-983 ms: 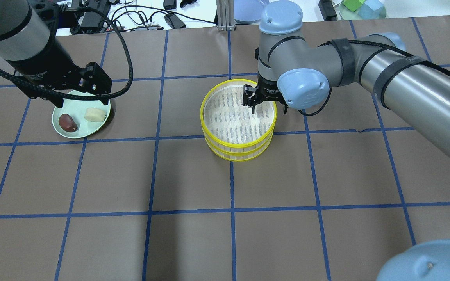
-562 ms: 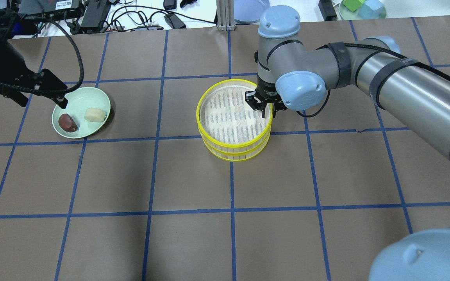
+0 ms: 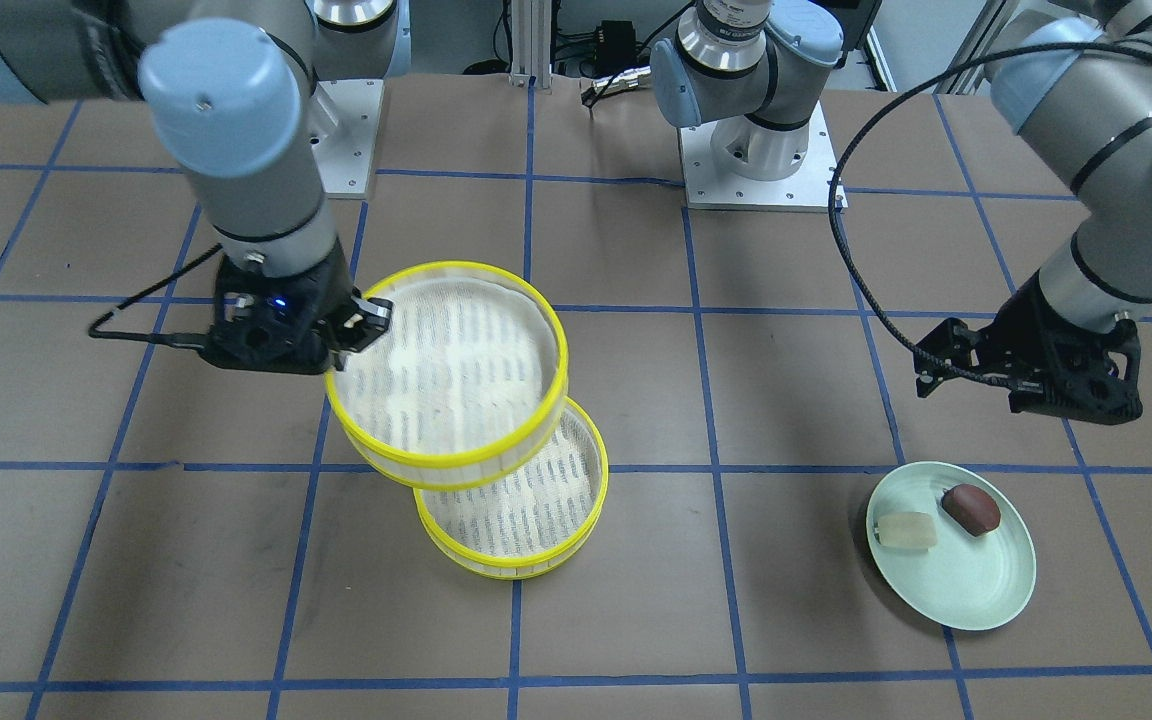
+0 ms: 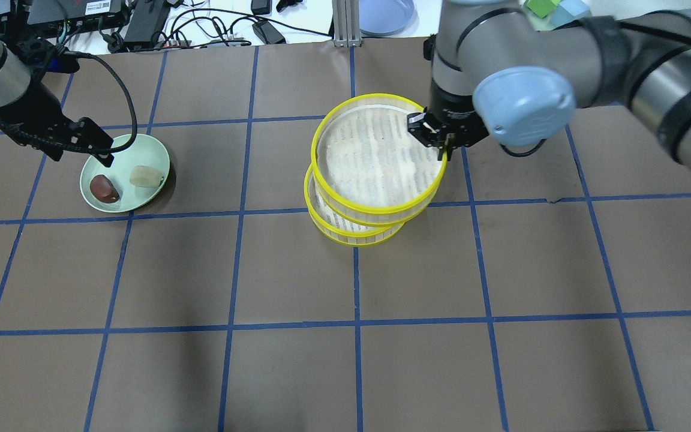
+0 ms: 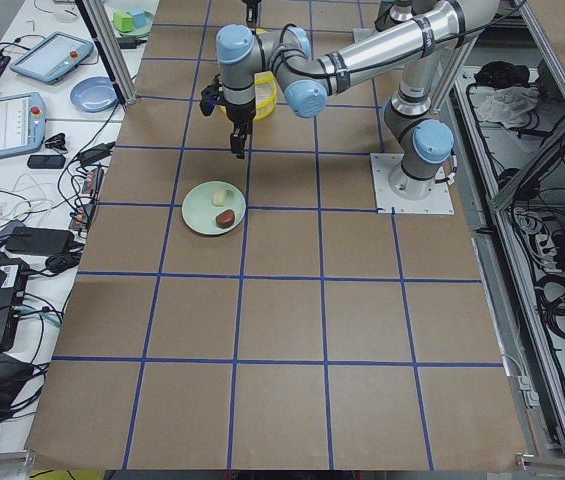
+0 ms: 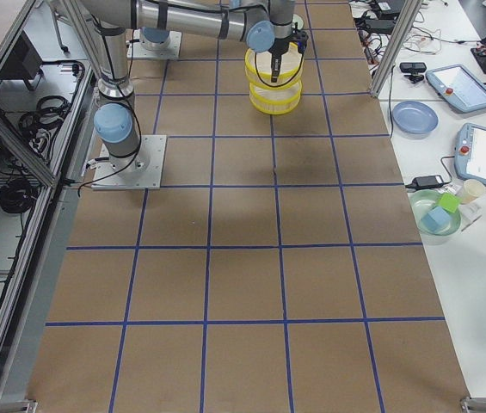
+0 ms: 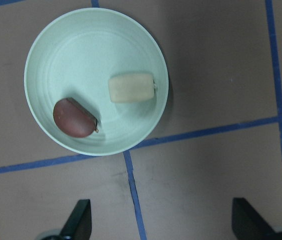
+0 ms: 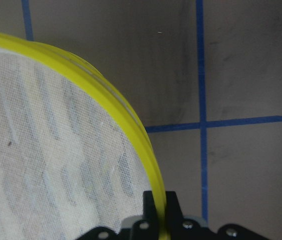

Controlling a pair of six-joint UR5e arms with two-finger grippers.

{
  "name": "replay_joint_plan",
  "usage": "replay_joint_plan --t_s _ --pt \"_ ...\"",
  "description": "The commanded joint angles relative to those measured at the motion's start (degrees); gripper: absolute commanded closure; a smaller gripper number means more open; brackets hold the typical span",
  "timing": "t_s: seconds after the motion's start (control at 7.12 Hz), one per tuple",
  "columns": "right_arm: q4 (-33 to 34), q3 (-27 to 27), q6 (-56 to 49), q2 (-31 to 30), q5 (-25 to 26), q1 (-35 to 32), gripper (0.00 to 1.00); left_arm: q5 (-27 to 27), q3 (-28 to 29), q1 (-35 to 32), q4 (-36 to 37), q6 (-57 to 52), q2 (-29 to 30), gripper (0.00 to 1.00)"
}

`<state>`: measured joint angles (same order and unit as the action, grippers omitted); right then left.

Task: Place buns in different layers of steamer
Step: 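Lift the top steamer tier with the right gripper and carry it aside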

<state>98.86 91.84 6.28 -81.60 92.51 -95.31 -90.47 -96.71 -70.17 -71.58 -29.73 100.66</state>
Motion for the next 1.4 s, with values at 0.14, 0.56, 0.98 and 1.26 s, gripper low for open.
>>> replay_joint_plan --t_s 0.14,0.56,0.98,1.26 --pt "-5.70 -0.08 -31.51 -4.09 4.26 23.61 1.00 0.03 0.03 0.03 12.49 -0.06 9.62 0.00" --pt "-5.70 0.36 -34.14 -4.00 4.17 27.20 1.00 2.66 0.29 0.03 20.48 0.11 14.99 0.00" --pt "-5.79 0.53 -34.31 -4.27 4.08 27.20 1.00 2.66 0.56 0.03 22.62 0.29 19.04 0.00" --pt "-6.49 0.80 -33.88 -5.06 1.72 27.02 1.00 2.75 0.38 0.03 22.10 0.03 20.02 0.00"
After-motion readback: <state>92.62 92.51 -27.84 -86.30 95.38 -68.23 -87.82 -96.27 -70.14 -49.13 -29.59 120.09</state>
